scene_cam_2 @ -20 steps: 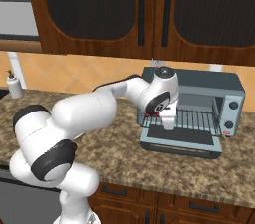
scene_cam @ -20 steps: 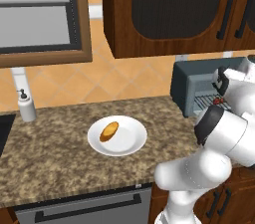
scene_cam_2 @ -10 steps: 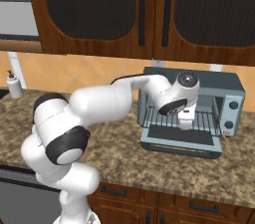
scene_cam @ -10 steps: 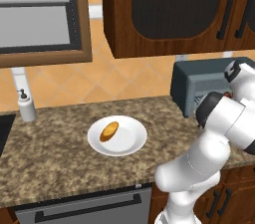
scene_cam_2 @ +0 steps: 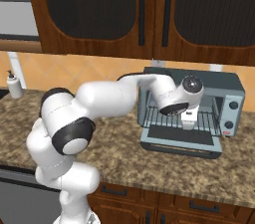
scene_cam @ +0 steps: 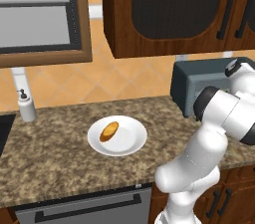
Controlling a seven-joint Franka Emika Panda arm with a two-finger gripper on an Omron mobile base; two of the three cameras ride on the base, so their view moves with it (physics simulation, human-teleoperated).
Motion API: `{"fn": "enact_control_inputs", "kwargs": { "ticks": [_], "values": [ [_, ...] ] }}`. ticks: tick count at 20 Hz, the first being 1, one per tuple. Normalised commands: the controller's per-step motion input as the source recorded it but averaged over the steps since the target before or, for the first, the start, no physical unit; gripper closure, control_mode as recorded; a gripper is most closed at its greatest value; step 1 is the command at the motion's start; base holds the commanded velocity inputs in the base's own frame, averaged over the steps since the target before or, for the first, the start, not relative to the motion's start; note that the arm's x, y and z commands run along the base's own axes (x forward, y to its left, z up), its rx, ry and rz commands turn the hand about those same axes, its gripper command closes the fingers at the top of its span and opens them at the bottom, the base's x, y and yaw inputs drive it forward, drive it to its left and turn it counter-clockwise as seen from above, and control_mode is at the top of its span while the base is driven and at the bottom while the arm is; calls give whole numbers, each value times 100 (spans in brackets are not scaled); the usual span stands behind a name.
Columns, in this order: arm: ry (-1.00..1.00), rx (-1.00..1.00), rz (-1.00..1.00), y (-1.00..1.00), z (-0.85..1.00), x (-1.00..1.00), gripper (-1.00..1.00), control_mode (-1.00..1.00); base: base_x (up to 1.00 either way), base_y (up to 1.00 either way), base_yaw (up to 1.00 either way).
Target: Pick up the kebab skewer and baguette bread, and place them inside the toaster oven. Close the toaster oven door and start by setting the timer.
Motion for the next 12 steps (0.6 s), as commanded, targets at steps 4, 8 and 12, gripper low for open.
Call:
{"fn": "enact_control_inputs", "kwargs": {
  "ticks": [4, 8, 12],
  "values": [
    [-10, 0, 0, 0, 0, 31, 100, -100, 0, 0, 0],
    [-3, 0, 0, 2, -5, 22, 100, -100, 0, 0, 0],
    [0, 0, 0, 4, -17, 3, 100, -100, 0, 0, 0]
  ]
}}
